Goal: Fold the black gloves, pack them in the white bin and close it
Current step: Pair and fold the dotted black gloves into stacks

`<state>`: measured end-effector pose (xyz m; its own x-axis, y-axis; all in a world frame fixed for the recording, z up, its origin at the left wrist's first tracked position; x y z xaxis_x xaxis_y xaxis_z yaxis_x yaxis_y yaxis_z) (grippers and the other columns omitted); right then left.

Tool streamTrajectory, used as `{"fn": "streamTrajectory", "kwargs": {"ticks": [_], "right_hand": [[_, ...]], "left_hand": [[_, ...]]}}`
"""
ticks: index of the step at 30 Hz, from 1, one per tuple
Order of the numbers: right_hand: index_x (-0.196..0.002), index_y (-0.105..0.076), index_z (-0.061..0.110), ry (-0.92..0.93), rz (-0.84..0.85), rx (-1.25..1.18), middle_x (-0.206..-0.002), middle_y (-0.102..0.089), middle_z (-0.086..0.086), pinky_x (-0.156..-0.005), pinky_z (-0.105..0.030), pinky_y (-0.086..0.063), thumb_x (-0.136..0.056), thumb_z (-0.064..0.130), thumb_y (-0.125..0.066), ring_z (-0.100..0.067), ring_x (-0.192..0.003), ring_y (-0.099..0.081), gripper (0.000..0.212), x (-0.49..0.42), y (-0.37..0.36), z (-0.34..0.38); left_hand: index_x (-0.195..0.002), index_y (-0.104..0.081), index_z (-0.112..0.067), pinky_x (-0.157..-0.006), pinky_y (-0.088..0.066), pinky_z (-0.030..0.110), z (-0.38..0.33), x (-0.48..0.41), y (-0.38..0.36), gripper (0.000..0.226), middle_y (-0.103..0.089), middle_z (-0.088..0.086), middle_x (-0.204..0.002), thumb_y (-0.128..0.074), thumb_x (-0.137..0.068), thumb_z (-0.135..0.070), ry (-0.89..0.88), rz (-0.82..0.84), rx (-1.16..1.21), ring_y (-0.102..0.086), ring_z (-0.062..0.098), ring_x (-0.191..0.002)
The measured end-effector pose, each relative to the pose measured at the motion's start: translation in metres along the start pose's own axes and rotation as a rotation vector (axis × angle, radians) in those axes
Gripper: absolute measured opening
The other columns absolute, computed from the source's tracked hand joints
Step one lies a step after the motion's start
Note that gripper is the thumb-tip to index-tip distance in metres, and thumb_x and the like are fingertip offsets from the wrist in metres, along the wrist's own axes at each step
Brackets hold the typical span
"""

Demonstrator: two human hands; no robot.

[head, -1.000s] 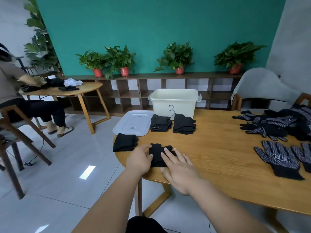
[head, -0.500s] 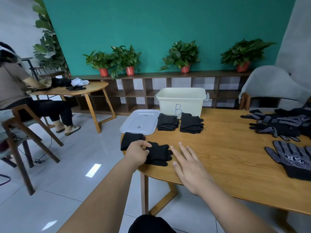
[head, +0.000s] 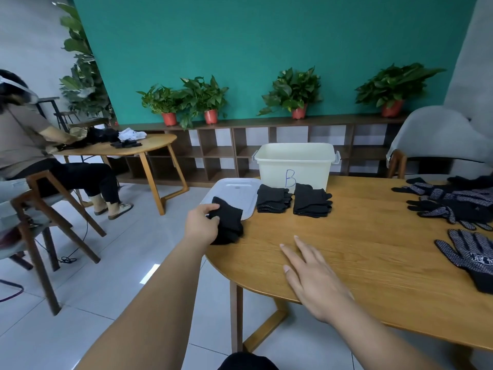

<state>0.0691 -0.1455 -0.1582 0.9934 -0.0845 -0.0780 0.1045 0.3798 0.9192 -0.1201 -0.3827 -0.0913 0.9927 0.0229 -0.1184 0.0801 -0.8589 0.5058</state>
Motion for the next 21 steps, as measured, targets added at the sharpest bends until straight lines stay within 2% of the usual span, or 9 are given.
{"fn": "streamTrajectory", "kwargs": {"ticks": [2,3,9,11,14,16,19,21], "right_hand": [[-0.164,-0.005,0.048,-0.008,0.005,0.007,-0.172,0.015,0.017,-0.129,-0.044,-0.012,-0.107,0.062,-0.014,-0.016,-0.161,0.008,0.059,-0.001,0.0,0.0],[-0.164,-0.006,0.048,-0.012,0.01,0.011,-0.173,0.015,0.017,-0.13,-0.044,-0.012,-0.107,0.062,-0.013,-0.016,-0.161,0.008,0.06,-0.001,0.0,-0.001],[-0.165,-0.006,0.046,-0.01,0.027,0.053,-0.173,0.015,0.015,-0.129,-0.043,-0.009,-0.107,0.062,-0.012,-0.017,-0.16,0.008,0.06,-0.003,0.0,0.002],[-0.165,-0.007,0.046,-0.011,0.026,0.057,-0.173,0.015,0.015,-0.129,-0.042,-0.009,-0.107,0.062,-0.013,-0.016,-0.16,0.008,0.06,-0.002,0.0,0.002],[-0.165,-0.009,0.046,-0.012,0.03,0.059,-0.173,0.015,0.015,-0.129,-0.042,-0.008,-0.108,0.062,-0.013,-0.016,-0.16,0.008,0.06,-0.002,0.001,0.003],[-0.165,-0.009,0.045,-0.012,0.033,0.063,-0.173,0.015,0.014,-0.129,-0.042,-0.008,-0.108,0.061,-0.013,-0.016,-0.16,0.008,0.059,-0.002,0.002,0.004],[-0.165,-0.011,0.045,-0.01,0.035,0.057,-0.173,0.014,0.014,-0.129,-0.042,-0.009,-0.108,0.061,-0.013,-0.016,-0.16,0.009,0.059,-0.001,0.002,0.005],[-0.165,-0.012,0.045,-0.009,0.033,0.056,-0.173,0.012,0.014,-0.13,-0.043,-0.011,-0.108,0.061,-0.014,-0.016,-0.16,0.008,0.059,-0.001,0.001,0.004]], "left_hand": [[-0.146,-0.06,-0.018,-0.099,-0.057,0.037,0.016,-0.004,-0.003,0.044,-0.057,0.009,-0.14,-0.059,-0.104,-0.003,0.066,0.052,-0.101,-0.058,0.027,-0.116],[-0.147,-0.058,-0.016,-0.101,-0.056,0.038,0.024,-0.005,-0.005,0.046,-0.057,0.012,-0.14,-0.057,-0.104,-0.002,0.094,0.061,-0.131,-0.059,0.029,-0.116],[-0.147,-0.058,-0.017,-0.101,-0.058,0.04,0.031,-0.011,-0.001,0.048,-0.059,0.011,-0.145,-0.052,-0.103,0.001,0.058,-0.024,-0.095,-0.062,0.032,-0.121],[-0.151,-0.054,-0.015,-0.104,-0.056,0.04,0.03,-0.013,-0.003,0.048,-0.057,0.011,-0.147,-0.052,-0.105,-0.001,0.041,-0.008,-0.15,-0.061,0.033,-0.125],[-0.156,-0.046,-0.016,-0.114,-0.046,0.043,0.033,-0.014,-0.01,0.048,-0.049,0.015,-0.151,-0.052,-0.108,-0.018,0.017,0.056,-0.424,-0.05,0.036,-0.135],[-0.154,-0.045,-0.017,-0.119,-0.038,0.044,0.028,-0.01,-0.011,0.047,-0.039,0.016,-0.158,-0.049,-0.109,-0.029,-0.052,0.005,-0.608,-0.038,0.037,-0.144],[-0.158,-0.038,-0.023,-0.125,-0.031,0.049,0.018,0.0,-0.026,0.054,-0.028,0.011,-0.168,-0.042,-0.109,-0.047,-0.215,0.001,-0.68,-0.027,0.035,-0.152],[-0.164,-0.026,-0.029,-0.128,-0.02,0.052,0.025,0.005,-0.043,0.065,-0.015,0.008,-0.174,-0.032,-0.108,-0.06,-0.209,0.097,-0.712,-0.012,0.035,-0.159]]}}
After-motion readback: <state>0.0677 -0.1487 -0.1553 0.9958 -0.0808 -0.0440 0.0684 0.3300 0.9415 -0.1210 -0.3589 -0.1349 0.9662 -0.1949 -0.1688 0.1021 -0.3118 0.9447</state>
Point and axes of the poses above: each hand's wrist, its own x-axis away from the middle knuckle, its own y-axis out of the back of the hand, z = x × y, the point moved 8 cm from there along -x, towards the middle knuckle
